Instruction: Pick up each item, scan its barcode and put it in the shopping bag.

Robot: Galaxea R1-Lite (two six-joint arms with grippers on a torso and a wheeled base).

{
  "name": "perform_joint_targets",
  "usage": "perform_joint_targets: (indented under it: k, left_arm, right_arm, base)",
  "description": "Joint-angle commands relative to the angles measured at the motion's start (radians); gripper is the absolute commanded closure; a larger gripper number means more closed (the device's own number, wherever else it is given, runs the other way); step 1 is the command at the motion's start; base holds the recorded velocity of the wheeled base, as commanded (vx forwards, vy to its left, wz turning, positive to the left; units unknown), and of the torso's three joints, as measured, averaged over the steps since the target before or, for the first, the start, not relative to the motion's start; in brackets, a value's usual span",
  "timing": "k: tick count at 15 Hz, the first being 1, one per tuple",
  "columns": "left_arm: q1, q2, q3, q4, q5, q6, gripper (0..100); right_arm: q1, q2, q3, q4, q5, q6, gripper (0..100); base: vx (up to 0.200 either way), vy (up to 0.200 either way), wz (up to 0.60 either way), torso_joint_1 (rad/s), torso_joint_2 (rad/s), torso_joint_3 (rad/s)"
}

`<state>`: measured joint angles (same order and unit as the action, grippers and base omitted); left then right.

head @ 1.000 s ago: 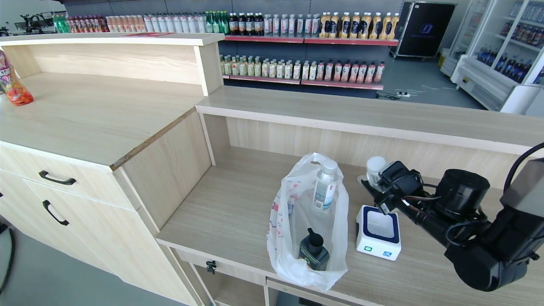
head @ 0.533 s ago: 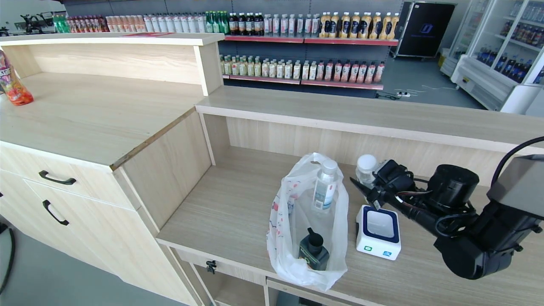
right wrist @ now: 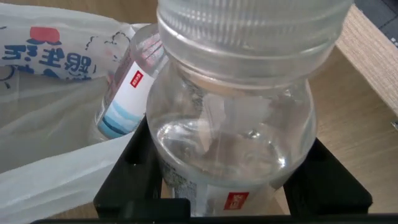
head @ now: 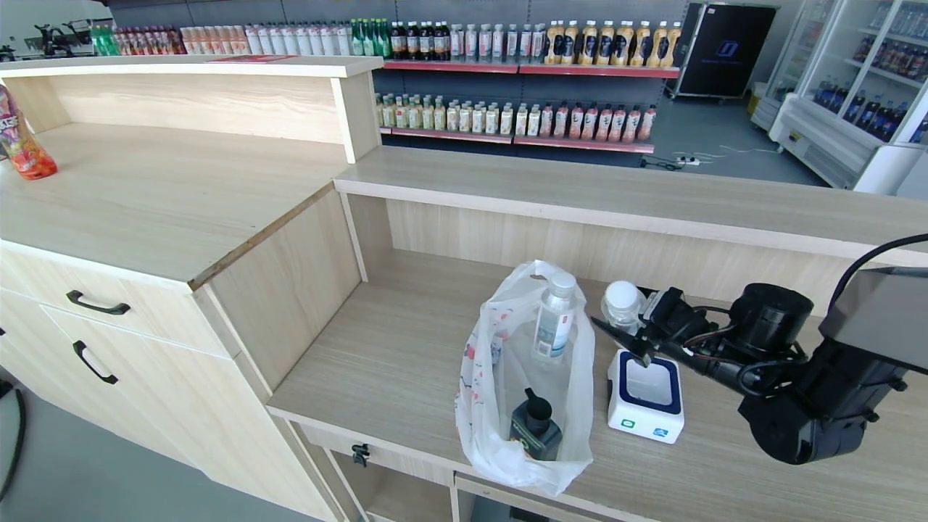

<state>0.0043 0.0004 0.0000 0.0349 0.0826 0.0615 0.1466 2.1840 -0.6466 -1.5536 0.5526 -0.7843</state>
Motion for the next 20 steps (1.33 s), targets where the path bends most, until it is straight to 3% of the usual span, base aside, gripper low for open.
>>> perform_joint_targets:
  k: [1,7,12,20]
  left_arm:
    - [0.0,0.0,0.0,0.0,0.0,0.0,0]
    - [0.0,0.0,0.0,0.0,0.0,0.0,0]
    - [0.0,0.0,0.0,0.0,0.0,0.0,0]
    - [0.0,0.0,0.0,0.0,0.0,0.0,0]
  right_arm:
    - [-0.004,0.016,-0.018,0.0,0.017,-0.009,100]
    - [-0.002,0.031,-0.044,0.0,0.058,-0.096,100]
    - [-0.025,0.042,-0.039,0.004,0.176,-0.222,100]
    - [-0.013,0.022,-0.053,0.003,0.178,-0.24,100]
  base:
    - [0.0,0.0,0.0,0.0,0.0,0.0]
    - [0.0,0.0,0.0,0.0,0.0,0.0]
    - [0.0,0.0,0.0,0.0,0.0,0.0]
    - [0.0,0.0,0.0,0.0,0.0,0.0]
